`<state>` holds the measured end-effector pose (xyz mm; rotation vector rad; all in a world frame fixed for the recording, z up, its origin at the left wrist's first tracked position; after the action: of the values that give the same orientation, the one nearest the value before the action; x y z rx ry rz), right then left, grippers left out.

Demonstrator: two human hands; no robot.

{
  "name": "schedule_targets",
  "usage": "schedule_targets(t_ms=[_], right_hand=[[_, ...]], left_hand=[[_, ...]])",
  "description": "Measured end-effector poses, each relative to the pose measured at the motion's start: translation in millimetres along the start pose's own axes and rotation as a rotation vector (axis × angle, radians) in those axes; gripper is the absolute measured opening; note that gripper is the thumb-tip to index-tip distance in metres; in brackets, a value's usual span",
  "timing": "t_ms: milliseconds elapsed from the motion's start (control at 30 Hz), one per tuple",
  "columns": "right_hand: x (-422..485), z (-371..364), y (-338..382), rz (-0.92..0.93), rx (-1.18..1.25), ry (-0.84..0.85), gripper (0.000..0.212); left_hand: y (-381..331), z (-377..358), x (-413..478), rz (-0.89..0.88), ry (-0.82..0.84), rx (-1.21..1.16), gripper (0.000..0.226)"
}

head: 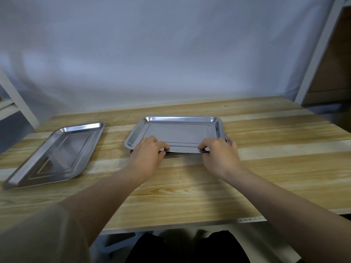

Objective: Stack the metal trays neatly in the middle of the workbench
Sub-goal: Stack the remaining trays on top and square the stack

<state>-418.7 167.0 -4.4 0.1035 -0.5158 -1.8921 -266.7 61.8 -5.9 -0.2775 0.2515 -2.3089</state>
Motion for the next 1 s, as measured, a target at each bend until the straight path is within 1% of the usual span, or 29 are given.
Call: schedule_targets(t_ms=[267, 367, 467, 567, 667, 767, 833, 1000], right_hand=[[2.2, -1.5, 3.0, -0.018, -0.119, 0.045, 0.044], [2.3, -6.0, 3.7, -0.011, -0.2, 0.073, 0.047], [2.9, -13.2, -6.4, -0.054, -0.268, 0.154, 0.045], [5.0, -17.3, -13.1, -0.096, -0.306, 0.183, 0.045], [7.4, -25.3, -0.1, -0.03, -0.259, 0.161, 0.055], [6.6, -42.1, 27.0, 0.125, -0.16, 0.234, 0.052], [6.6, -50.0, 36.8, 0.167, -0.14, 0.285, 0.049], [11.5, -46.7, 36.9, 0.13, -0.139, 0.247, 0.042]], left_hand=[[0.2, -2.9, -0.4, -0.008, 0.018, -0.034, 0.03], [-1.6, -8.4, -2.4, -0.038, 0.034, -0.047, 0.034], [-6.5, -17.6, -4.8, -0.081, 0.103, -0.09, 0.04], [-13.6, -31.8, -4.1, -0.127, 0.198, -0.128, 0.047], [-15.7, -35.8, -1.5, -0.132, 0.198, -0.133, 0.05], [-17.3, -34.2, -2.5, -0.156, 0.202, -0.157, 0.055], [-11.9, -32.2, -4.9, -0.141, 0.212, -0.159, 0.053], [24.2, -13.2, -10.4, 0.013, 0.11, -0.155, 0.038]])
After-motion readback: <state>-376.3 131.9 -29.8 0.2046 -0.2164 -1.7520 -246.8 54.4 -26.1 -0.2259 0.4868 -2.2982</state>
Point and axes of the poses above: each hand's wrist, its own x-axis towards the middle knuckle, its own z-axis out of the back of the hand, y = z × x, the point moved 10 cm from there along x, towards the middle knuckle, and after that the axes turned 8 degrees about y, right-handed, at the moved point
